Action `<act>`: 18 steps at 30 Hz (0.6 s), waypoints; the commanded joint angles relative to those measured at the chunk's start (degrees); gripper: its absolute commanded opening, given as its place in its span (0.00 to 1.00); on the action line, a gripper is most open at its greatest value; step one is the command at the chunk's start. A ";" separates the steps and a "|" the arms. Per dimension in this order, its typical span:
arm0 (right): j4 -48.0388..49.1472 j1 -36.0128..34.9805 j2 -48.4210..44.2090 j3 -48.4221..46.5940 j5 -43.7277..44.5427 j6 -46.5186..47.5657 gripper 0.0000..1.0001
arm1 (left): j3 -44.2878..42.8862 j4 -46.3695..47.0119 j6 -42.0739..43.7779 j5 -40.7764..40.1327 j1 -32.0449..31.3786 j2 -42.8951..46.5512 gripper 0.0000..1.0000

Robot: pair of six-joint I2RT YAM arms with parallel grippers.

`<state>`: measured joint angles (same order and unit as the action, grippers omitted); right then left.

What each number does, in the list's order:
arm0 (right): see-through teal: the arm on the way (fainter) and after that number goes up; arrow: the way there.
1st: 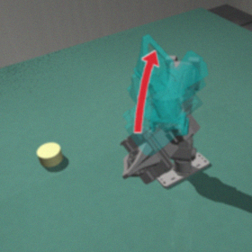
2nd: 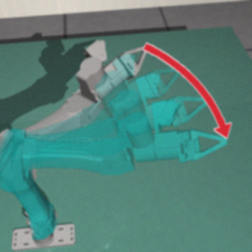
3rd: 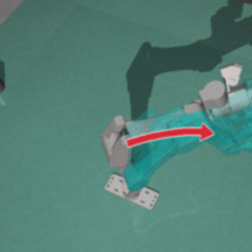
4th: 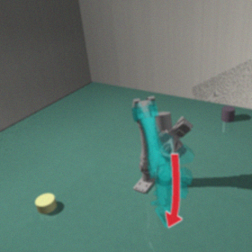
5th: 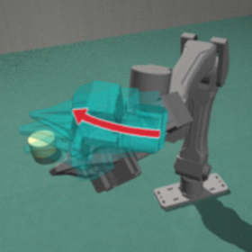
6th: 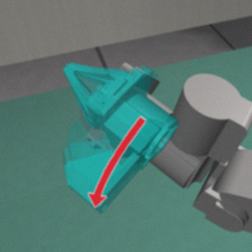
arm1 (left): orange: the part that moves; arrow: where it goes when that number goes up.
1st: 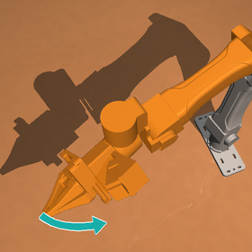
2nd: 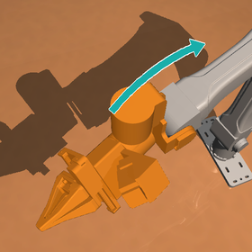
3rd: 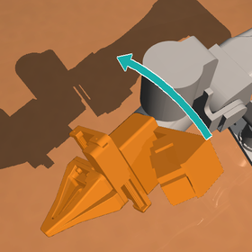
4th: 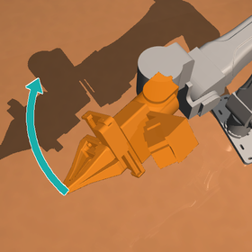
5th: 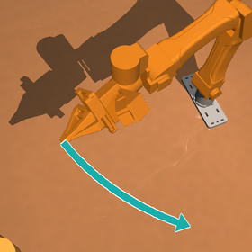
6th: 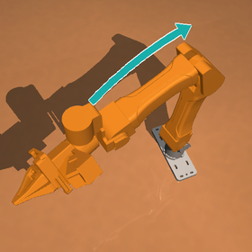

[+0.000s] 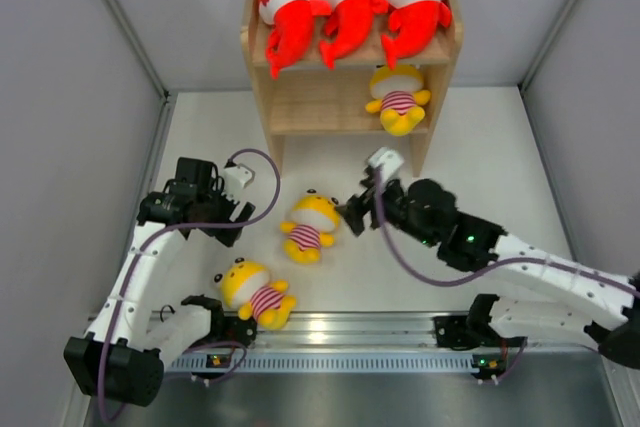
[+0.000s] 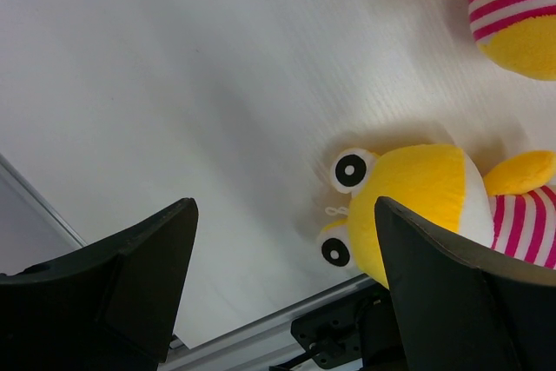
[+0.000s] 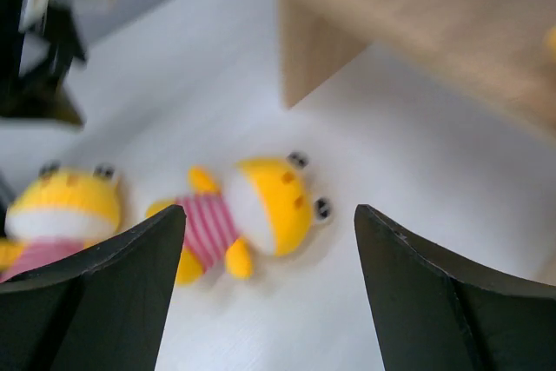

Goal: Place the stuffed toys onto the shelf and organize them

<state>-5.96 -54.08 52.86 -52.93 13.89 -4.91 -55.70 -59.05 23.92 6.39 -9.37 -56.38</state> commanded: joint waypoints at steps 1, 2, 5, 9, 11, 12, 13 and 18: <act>5.41 -11.35 10.90 6.51 -11.50 4.38 0.79 | -1.16 1.83 -0.37 0.99 0.58 1.18 0.89; 5.43 -12.61 13.38 6.43 -15.43 4.38 0.79 | -1.08 1.83 -0.45 0.99 0.58 1.27 0.89; 11.21 -13.94 21.48 6.17 -17.58 4.38 0.79 | -0.90 1.74 -0.45 1.17 0.66 1.71 0.89; 17.36 -12.63 28.15 8.54 -15.65 7.45 0.79 | -0.46 1.83 -0.19 1.86 0.84 2.50 0.89; 18.08 -11.75 30.54 7.58 -16.69 7.54 0.79 | 0.06 1.83 -0.10 2.66 0.84 2.42 0.89; 17.91 -11.48 31.77 6.97 -16.79 7.63 0.78 | 0.24 1.74 0.07 2.75 0.84 2.42 0.89; 17.91 -11.48 33.95 6.35 -17.05 7.54 0.78 | 0.50 1.83 0.16 2.57 0.84 2.24 0.89; 20.02 -11.57 36.96 5.03 -17.50 6.49 0.73 | 0.59 1.83 0.07 2.57 0.84 2.07 0.89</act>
<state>7.92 -65.98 89.12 -44.95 -2.50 1.37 -55.44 -59.05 23.94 7.84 -8.91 -54.85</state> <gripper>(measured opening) 0.744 0.890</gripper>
